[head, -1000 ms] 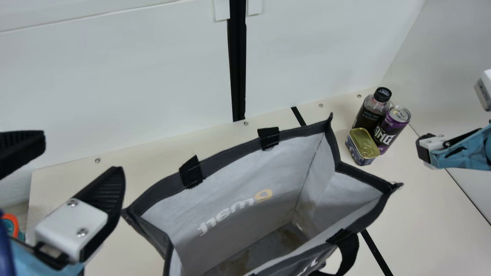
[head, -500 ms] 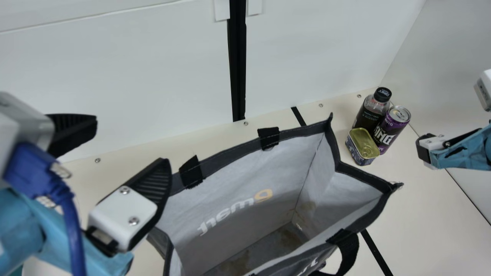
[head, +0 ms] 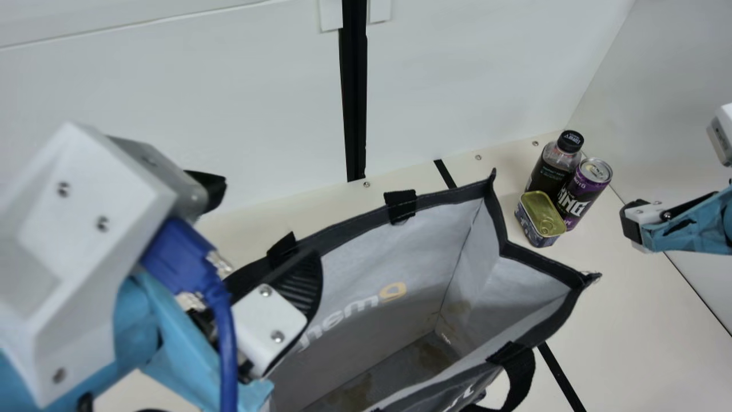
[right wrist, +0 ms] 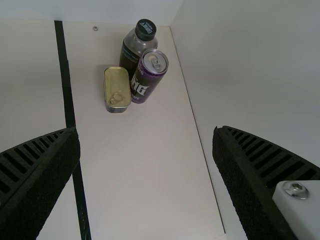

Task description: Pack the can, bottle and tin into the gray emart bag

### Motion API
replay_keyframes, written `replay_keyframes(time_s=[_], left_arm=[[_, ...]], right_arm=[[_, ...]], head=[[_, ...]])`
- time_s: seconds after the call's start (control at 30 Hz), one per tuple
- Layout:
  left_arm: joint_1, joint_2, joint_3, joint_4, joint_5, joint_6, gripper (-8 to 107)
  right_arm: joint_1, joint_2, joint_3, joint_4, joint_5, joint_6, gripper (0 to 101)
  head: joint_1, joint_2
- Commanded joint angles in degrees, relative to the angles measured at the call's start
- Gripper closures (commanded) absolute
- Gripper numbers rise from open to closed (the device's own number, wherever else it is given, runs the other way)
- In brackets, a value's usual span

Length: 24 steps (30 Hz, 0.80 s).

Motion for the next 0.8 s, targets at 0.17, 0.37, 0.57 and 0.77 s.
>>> replay_keyframes(time_s=[0.17,0.37,0.57,0.77], left_arm=[[-0.1,1.9,-0.5,-1.8,0.0,1.9,9],[0.6,4.0,-1.2,-4.4,0.0,3.4,9],[1.3,6.3,-1.7,-7.2,0.0,4.8,9],[2.0,8.4,-2.2,-9.9,0.0,6.0,9]], right_arm=[[0.0,0.0,0.0,0.0,0.0,0.0,10],[0.0,0.0,0.0,0.0,0.0,0.0,10],[0.0,0.0,0.0,0.0,0.0,0.0,10],[0.0,0.0,0.0,0.0,0.0,0.0,10]], head=[[-1.3,-0.1],[-1.3,-0.1],[-1.3,-0.1],[-1.3,-0.1]])
